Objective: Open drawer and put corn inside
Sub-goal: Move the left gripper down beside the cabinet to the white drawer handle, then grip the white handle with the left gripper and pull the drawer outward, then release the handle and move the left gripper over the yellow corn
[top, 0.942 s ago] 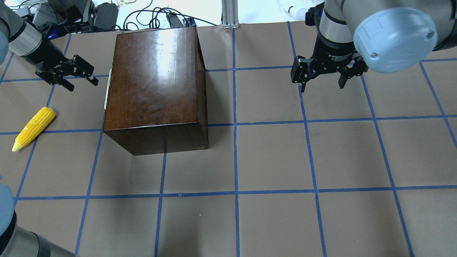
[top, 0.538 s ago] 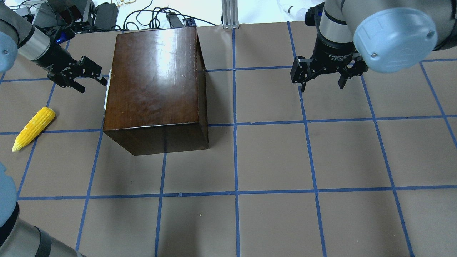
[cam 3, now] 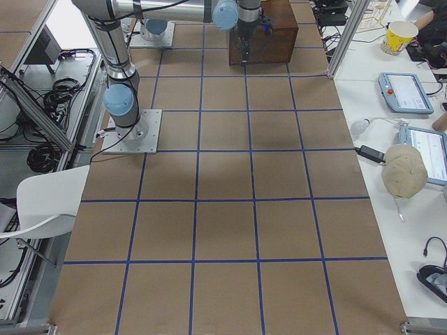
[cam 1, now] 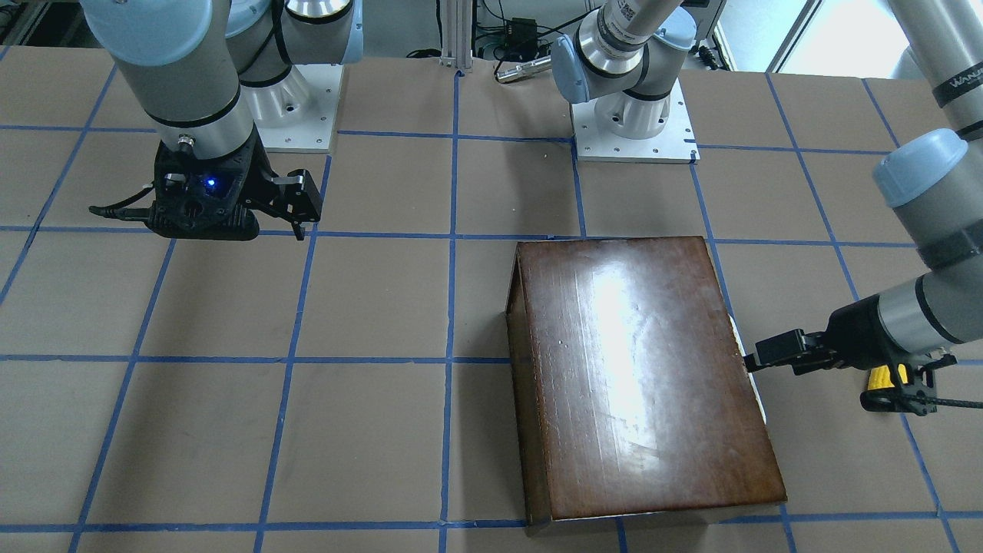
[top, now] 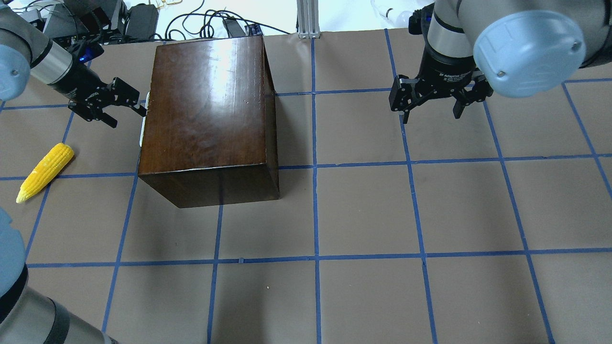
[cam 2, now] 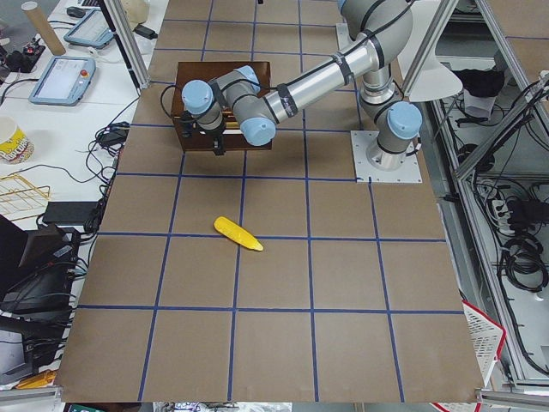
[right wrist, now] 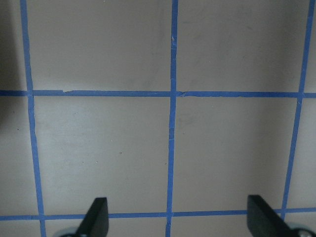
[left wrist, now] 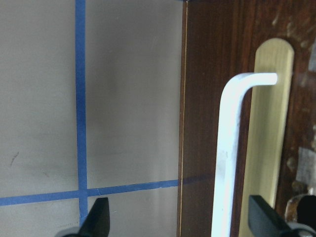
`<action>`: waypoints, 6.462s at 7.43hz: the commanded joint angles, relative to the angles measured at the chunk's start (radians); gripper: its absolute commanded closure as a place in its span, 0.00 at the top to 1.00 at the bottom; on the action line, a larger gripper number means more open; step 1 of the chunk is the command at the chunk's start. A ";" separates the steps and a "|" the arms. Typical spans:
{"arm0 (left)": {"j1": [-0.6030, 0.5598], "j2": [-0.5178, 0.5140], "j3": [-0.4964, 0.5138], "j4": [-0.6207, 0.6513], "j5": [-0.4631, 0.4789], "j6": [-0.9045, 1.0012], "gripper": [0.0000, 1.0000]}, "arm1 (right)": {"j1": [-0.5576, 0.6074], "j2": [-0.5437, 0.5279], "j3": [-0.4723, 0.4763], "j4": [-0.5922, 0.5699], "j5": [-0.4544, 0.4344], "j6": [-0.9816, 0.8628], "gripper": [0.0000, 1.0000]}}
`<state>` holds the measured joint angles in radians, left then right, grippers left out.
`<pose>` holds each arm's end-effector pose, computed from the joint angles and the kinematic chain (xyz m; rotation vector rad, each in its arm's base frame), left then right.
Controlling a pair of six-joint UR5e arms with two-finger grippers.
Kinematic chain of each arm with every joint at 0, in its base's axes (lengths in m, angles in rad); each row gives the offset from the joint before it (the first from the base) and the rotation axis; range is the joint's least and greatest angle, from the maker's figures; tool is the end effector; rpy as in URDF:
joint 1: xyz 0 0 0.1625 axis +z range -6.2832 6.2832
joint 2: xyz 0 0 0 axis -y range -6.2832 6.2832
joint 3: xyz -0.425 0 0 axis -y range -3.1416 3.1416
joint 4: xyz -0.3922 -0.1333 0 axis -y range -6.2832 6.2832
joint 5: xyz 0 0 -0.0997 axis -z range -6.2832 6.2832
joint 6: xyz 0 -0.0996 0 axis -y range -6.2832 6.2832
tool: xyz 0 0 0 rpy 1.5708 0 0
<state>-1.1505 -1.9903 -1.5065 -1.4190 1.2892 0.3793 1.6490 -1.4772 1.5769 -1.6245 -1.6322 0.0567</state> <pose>0.1057 -0.6309 0.3004 0.0980 -2.8007 -0.1088 0.1678 -0.5135 0.4427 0.0353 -3.0764 -0.0642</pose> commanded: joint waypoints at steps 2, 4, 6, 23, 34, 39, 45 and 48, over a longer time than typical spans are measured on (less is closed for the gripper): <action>-0.002 -0.007 -0.032 0.005 -0.004 -0.002 1.00 | 0.000 0.000 0.000 0.000 0.000 0.000 1.00; -0.002 -0.010 -0.037 0.008 -0.002 -0.002 1.00 | 0.000 0.000 0.000 -0.002 0.000 0.000 1.00; -0.002 -0.013 -0.035 0.015 0.001 0.001 1.00 | 0.000 0.000 0.000 0.000 0.000 0.000 1.00; 0.113 -0.013 -0.038 0.058 0.010 0.179 1.00 | 0.000 0.000 0.000 -0.002 0.000 0.000 1.00; 0.187 -0.012 -0.035 0.058 0.012 0.265 1.00 | 0.000 0.000 0.000 -0.002 0.000 0.000 1.00; 0.219 -0.012 -0.023 0.058 0.013 0.312 1.00 | 0.000 0.000 0.000 0.000 0.000 -0.002 1.00; 0.258 -0.021 0.002 0.165 0.227 0.472 1.00 | 0.000 0.000 0.000 0.000 0.000 0.000 1.00; 0.264 -0.094 -0.014 0.270 0.297 0.576 1.00 | 0.000 0.000 0.000 0.000 0.000 0.000 1.00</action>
<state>-0.8908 -2.0551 -1.5173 -1.1687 1.5708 0.9179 1.6490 -1.4772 1.5769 -1.6245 -1.6328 0.0568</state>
